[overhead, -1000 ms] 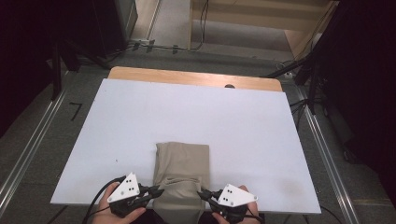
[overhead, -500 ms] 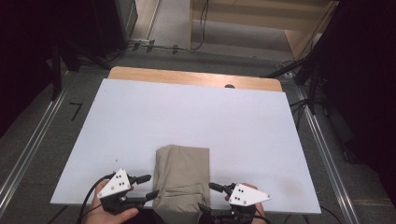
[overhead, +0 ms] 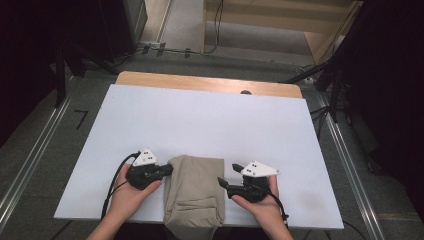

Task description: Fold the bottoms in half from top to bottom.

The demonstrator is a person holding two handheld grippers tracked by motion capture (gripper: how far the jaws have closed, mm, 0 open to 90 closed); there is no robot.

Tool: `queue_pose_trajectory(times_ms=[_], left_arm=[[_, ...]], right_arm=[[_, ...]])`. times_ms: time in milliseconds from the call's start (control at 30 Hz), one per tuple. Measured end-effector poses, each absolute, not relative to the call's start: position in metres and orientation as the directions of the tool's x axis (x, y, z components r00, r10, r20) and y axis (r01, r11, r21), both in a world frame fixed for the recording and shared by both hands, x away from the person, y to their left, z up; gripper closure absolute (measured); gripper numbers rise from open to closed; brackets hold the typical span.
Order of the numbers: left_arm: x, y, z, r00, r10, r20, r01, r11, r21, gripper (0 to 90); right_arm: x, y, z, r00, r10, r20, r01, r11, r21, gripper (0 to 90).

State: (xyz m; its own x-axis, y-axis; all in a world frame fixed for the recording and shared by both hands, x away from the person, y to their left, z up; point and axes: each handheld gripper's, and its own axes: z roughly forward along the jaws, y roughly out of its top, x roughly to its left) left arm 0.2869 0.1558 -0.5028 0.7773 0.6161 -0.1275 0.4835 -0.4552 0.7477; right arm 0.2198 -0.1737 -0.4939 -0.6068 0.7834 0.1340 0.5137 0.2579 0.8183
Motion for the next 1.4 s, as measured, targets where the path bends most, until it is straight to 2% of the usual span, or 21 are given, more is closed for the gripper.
queue_pose_trajectory(times_ms=[167, 233, 367, 467, 533, 667, 800, 900, 933, 1133, 1333, 1400], left_arm=[[0.308, 0.161, -0.505, 0.706, 0.697, -0.126, 0.54, -0.414, 0.733, 84.5], [0.311, 0.166, -0.504, 0.688, 0.718, -0.1, 0.537, -0.412, 0.736, 78.7], [0.314, 0.18, -0.5, 0.673, 0.724, -0.15, 0.554, -0.359, 0.751, 68.6], [0.315, 0.19, -0.491, 0.66, 0.72, -0.214, 0.555, -0.275, 0.785, 59.1], [0.314, 0.19, -0.485, 0.665, 0.715, -0.217, 0.536, -0.254, 0.805, 55.6], [0.314, 0.178, -0.48, 0.698, 0.68, -0.224, 0.522, -0.27, 0.809, 45.4], [0.318, 0.166, -0.488, 0.72, 0.653, -0.237, 0.546, -0.322, 0.773, 40.9], [0.323, 0.166, -0.497, 0.698, 0.673, -0.245, 0.591, -0.348, 0.728, 41.8], [0.323, 0.167, -0.499, 0.694, 0.676, -0.248, 0.599, -0.35, 0.72, 44.6], [0.322, 0.164, -0.504, 0.717, 0.661, -0.222, 0.591, -0.407, 0.696, 56.0], [0.32, 0.159, -0.505, 0.731, 0.639, -0.239, 0.593, -0.422, 0.686, 70.8], [0.316, 0.156, -0.505, 0.743, 0.635, -0.211, 0.574, -0.443, 0.689, 80.2]], right_arm=[[0.24, -0.171, -0.499, -0.578, 0.805, 0.132, 0.546, 0.262, 0.796, 28.7], [0.246, -0.169, -0.502, -0.56, 0.82, 0.121, 0.564, 0.271, 0.78, 29.9], [0.256, -0.172, -0.507, -0.529, 0.839, 0.127, 0.603, 0.267, 0.752, 33.3], [0.263, -0.175, -0.51, -0.523, 0.841, 0.138, 0.614, 0.26, 0.745, 37.1], [0.267, -0.175, -0.512, -0.521, 0.841, 0.146, 0.619, 0.254, 0.744, 40.3], [0.275, -0.171, -0.513, -0.531, 0.832, 0.16, 0.622, 0.255, 0.74, 45.7], [0.283, -0.164, -0.516, -0.55, 0.821, 0.153, 0.622, 0.28, 0.732, 47.6], [0.288, -0.16, -0.52, -0.557, 0.816, 0.154, 0.625, 0.29, 0.725, 49.6], [0.288, -0.159, -0.52, -0.558, 0.816, 0.149, 0.62, 0.292, 0.728, 51.0], [0.285, -0.159, -0.521, -0.596, 0.786, 0.165, 0.612, 0.311, 0.727, 71.6], [0.284, -0.159, -0.523, -0.577, 0.78, 0.243, 0.652, 0.261, 0.712, 82.7], [0.284, -0.159, -0.523, -0.58, 0.778, 0.242, 0.649, 0.261, 0.715, 84.0]])
